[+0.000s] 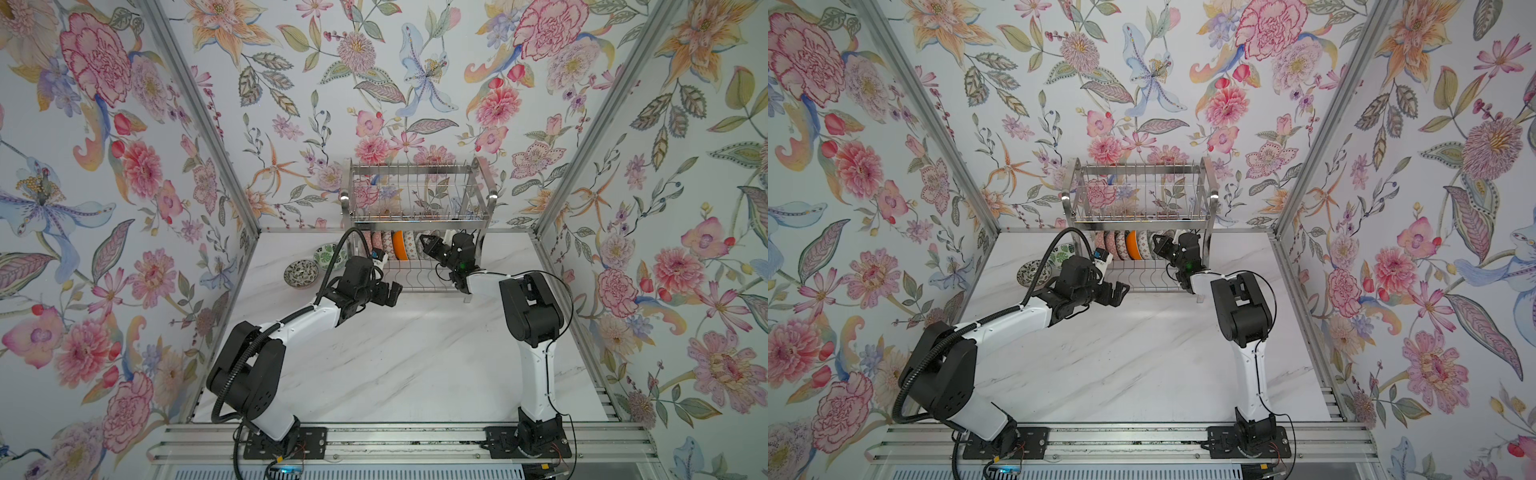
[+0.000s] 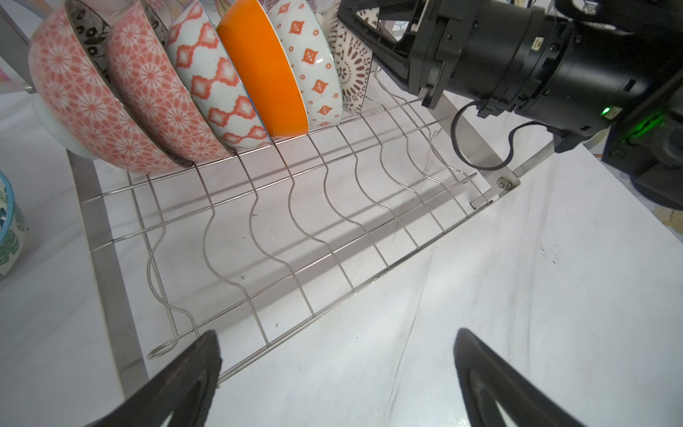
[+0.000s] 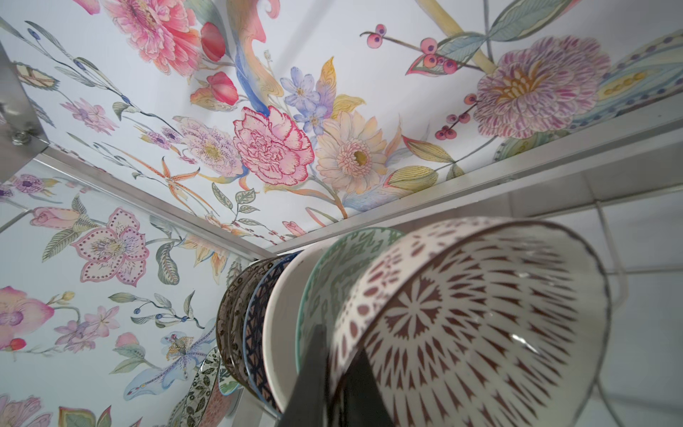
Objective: Load bowls into a dish rack
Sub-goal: Place the bowl in the dish rack.
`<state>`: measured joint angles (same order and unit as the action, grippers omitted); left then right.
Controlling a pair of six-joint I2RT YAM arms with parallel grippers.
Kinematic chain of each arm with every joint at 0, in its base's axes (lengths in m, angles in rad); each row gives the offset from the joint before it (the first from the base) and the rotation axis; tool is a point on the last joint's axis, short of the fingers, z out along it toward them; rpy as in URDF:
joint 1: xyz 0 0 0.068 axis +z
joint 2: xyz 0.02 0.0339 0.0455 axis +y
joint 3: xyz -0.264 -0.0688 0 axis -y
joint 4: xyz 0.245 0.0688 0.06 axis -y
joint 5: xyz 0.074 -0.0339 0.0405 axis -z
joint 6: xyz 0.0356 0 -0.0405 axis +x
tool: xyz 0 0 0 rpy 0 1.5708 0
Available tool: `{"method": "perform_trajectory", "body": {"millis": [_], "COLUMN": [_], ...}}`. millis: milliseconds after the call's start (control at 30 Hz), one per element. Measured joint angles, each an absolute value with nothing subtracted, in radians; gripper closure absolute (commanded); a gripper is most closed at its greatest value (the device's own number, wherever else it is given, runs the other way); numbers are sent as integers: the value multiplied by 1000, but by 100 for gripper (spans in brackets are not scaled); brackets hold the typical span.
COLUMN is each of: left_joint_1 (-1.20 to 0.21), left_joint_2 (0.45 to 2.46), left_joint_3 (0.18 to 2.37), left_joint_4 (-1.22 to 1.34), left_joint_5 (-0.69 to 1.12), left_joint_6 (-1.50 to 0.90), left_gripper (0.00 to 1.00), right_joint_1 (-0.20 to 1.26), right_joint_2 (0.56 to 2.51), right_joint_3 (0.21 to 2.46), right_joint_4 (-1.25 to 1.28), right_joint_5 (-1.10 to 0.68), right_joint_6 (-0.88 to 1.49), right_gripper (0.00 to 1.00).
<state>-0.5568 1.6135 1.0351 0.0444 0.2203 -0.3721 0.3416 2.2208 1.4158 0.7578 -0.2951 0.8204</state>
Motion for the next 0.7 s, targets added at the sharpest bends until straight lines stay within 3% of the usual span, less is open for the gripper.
{"method": "perform_trajectory", "body": {"millis": [700], "left_joint_1": [-557], "left_joint_2": [1618], "left_joint_3": [1037], "left_joint_4": [26], "left_joint_5": [201], "left_joint_6": [-339], "left_gripper": [1], "right_joint_1": [342], "right_joint_2": [2318], "right_joint_3": [1487], "right_joint_4": [888], "right_joint_5": [-379], "right_joint_6": [918], "right_gripper": [98]}}
